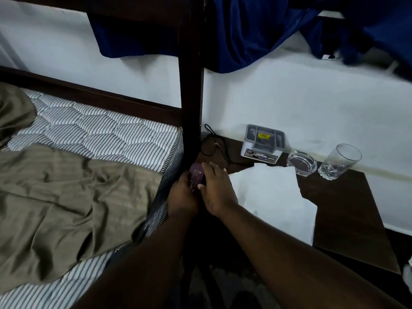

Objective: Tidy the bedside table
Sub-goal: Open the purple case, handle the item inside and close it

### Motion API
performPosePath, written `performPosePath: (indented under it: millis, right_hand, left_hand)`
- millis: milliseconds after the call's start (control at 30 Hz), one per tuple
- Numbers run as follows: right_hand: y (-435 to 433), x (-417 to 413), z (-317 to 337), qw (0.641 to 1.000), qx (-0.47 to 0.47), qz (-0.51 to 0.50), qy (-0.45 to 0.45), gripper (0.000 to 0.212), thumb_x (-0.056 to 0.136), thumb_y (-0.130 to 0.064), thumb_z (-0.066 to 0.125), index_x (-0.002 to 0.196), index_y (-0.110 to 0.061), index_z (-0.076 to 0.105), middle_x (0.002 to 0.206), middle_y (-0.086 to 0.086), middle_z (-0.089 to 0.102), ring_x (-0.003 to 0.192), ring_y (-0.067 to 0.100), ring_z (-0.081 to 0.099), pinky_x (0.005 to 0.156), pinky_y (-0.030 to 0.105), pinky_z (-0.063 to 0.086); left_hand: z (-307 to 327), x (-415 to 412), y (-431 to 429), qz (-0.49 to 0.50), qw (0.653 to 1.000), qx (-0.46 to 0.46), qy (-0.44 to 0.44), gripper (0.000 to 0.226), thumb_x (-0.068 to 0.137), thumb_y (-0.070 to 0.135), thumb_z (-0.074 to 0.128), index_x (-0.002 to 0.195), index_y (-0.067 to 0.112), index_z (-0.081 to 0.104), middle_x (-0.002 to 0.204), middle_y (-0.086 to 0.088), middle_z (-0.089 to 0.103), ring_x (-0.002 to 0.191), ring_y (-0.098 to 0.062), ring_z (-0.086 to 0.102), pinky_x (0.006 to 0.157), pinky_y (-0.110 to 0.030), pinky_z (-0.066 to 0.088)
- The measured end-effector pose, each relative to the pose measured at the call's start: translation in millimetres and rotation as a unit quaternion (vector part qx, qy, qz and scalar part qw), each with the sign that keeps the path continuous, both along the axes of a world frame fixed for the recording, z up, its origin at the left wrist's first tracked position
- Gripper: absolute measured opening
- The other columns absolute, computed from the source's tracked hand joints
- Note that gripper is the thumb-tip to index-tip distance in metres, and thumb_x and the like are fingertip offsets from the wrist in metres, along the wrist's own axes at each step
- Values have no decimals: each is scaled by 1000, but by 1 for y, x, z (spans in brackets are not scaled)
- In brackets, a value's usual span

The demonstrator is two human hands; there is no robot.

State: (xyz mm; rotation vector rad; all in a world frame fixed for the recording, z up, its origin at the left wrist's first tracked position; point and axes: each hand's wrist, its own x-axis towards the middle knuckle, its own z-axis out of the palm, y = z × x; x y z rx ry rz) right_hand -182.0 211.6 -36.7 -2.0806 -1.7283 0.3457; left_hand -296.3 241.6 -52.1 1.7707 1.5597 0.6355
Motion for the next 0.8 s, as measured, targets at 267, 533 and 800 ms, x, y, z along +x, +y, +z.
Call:
performPosePath:
  millis: [267, 533, 800]
  right_hand:
    - [-1, -3, 12, 999, 11, 5, 41, 68, 95, -20, 62, 156, -11, 33, 160, 14, 38, 149, 33, 34, 125, 45, 25]
    - [-35, 28, 54, 909, 17, -96, 406, 56, 100, -26, 61, 151, -17, 39, 144, 8, 55, 126, 24, 58, 89, 36, 56]
    - [-108, 83, 102, 731, 29, -96, 675, 35, 99, -17, 63, 133, -10, 58, 125, 14, 64, 110, 29, 65, 100, 52, 56]
  left_hand:
    - [10, -2, -8, 41, 998, 25, -36, 45, 85, 34, 74, 123, 14, 61, 104, -16, 75, 96, -41, 70, 71, -33, 44]
    - [54, -5, -46, -44, 993, 51, -101, 55, 79, 29, 78, 132, 23, 66, 113, 10, 74, 103, -11, 70, 90, -23, 51]
    - [116, 17, -73, -201, 962, -24, -182, 59, 66, 31, 74, 125, 28, 71, 112, 22, 72, 94, 21, 64, 85, -6, 48]
